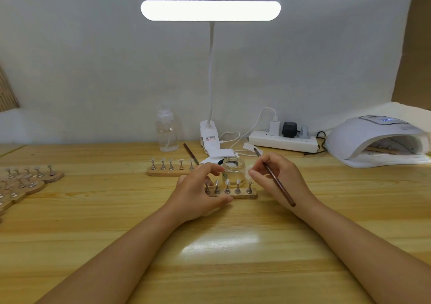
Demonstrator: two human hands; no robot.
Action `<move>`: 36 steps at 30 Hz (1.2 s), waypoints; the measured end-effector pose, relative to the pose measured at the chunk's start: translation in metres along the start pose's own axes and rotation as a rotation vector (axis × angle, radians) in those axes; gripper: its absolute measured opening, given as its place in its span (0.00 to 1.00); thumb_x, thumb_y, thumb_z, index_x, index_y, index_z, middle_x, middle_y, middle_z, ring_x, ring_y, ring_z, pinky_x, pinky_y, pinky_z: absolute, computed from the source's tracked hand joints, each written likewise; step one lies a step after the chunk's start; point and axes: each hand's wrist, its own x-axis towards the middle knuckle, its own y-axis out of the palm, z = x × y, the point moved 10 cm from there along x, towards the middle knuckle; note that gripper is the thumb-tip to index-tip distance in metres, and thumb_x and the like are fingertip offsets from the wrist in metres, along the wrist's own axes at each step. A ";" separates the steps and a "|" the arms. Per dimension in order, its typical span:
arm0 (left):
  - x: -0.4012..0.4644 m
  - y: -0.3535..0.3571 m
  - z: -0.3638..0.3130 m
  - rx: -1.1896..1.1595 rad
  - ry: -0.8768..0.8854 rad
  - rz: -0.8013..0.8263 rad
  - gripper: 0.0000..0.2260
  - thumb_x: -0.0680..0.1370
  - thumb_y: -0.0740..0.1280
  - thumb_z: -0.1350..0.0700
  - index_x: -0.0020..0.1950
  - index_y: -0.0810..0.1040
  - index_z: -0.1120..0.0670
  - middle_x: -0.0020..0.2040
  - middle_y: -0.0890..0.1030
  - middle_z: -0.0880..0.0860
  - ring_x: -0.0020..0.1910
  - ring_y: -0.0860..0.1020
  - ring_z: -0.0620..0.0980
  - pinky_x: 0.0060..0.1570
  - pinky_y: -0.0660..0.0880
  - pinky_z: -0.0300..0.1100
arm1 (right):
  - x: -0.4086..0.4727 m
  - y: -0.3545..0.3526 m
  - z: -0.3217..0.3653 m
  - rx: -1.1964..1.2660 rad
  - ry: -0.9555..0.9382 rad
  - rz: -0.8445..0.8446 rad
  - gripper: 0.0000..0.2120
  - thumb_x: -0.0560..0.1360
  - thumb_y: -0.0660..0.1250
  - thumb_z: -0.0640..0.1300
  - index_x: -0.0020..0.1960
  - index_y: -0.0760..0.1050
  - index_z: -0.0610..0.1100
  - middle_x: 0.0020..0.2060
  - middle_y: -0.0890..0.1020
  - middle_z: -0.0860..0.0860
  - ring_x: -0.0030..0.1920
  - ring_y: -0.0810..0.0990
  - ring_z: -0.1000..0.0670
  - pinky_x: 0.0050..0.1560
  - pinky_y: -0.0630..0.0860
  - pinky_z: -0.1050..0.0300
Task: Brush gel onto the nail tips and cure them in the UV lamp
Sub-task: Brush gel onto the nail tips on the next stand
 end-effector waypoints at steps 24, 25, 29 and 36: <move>0.004 0.000 0.015 -0.082 -0.048 -0.007 0.19 0.66 0.75 0.51 0.49 0.69 0.38 0.41 0.79 0.43 0.42 0.73 0.38 0.47 0.71 0.36 | -0.003 0.015 0.003 -0.023 -0.050 0.297 0.04 0.71 0.71 0.37 0.43 0.77 0.43 0.38 0.81 0.52 0.38 0.80 0.62 0.40 0.73 0.73; 0.004 0.000 0.015 -0.082 -0.049 -0.006 0.19 0.66 0.75 0.51 0.49 0.69 0.38 0.42 0.79 0.43 0.42 0.73 0.38 0.47 0.71 0.37 | -0.002 0.015 0.003 -0.022 -0.049 0.295 0.04 0.71 0.71 0.37 0.44 0.77 0.43 0.39 0.81 0.52 0.38 0.80 0.61 0.41 0.73 0.72; 0.004 0.000 0.014 -0.085 -0.051 -0.006 0.20 0.66 0.75 0.52 0.49 0.69 0.38 0.41 0.79 0.42 0.43 0.74 0.40 0.48 0.72 0.40 | -0.002 0.015 0.002 -0.012 -0.037 0.293 0.05 0.70 0.71 0.37 0.44 0.77 0.43 0.39 0.81 0.53 0.39 0.80 0.61 0.41 0.74 0.72; 0.004 0.000 0.014 -0.099 -0.053 0.001 0.20 0.66 0.75 0.52 0.50 0.70 0.38 0.42 0.79 0.43 0.42 0.74 0.40 0.47 0.72 0.39 | -0.003 0.015 0.003 -0.010 -0.021 0.297 0.07 0.69 0.73 0.38 0.43 0.76 0.46 0.41 0.81 0.53 0.39 0.80 0.62 0.41 0.73 0.73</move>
